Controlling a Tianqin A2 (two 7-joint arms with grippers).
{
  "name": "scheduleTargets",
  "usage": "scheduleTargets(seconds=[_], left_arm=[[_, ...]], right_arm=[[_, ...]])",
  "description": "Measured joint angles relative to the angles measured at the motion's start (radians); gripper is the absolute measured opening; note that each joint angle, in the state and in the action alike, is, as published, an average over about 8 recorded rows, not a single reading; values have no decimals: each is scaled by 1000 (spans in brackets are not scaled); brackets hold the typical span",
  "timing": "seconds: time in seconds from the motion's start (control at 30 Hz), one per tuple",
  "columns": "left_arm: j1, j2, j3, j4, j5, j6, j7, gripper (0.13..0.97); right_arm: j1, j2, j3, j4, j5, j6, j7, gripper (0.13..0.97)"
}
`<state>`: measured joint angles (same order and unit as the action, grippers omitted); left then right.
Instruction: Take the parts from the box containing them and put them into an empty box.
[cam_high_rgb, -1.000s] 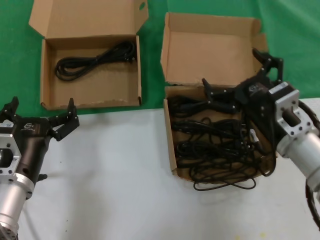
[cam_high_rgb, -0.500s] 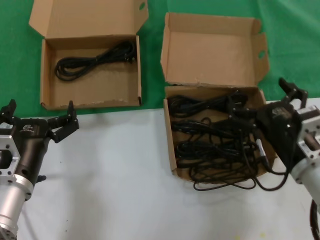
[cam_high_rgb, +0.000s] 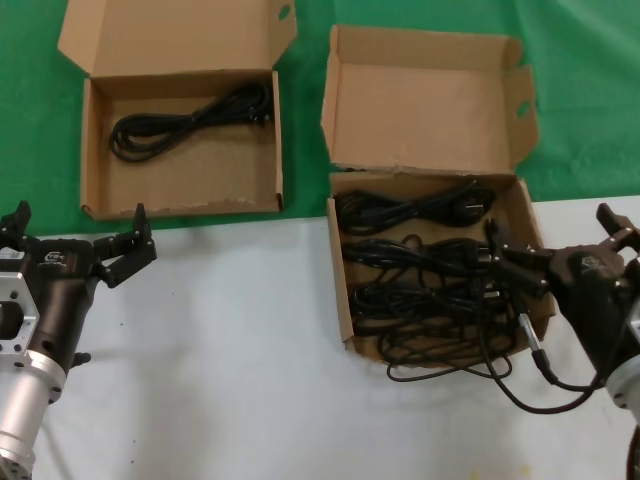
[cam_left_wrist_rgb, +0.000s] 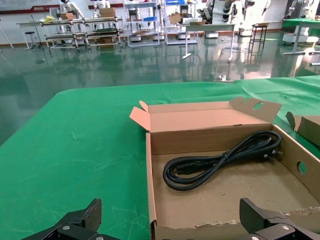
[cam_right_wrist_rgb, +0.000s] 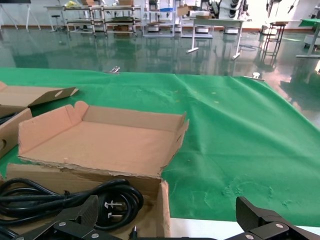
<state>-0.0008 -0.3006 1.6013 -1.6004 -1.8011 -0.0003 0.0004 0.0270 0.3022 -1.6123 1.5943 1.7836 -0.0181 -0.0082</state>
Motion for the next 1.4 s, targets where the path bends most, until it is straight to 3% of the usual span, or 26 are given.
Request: scheduleTargets(seconds=[1.4], left_arm=[[0,0,0,0,0,0,0,966]], right_arm=[[-2,0,1,0,1,1,1,966]])
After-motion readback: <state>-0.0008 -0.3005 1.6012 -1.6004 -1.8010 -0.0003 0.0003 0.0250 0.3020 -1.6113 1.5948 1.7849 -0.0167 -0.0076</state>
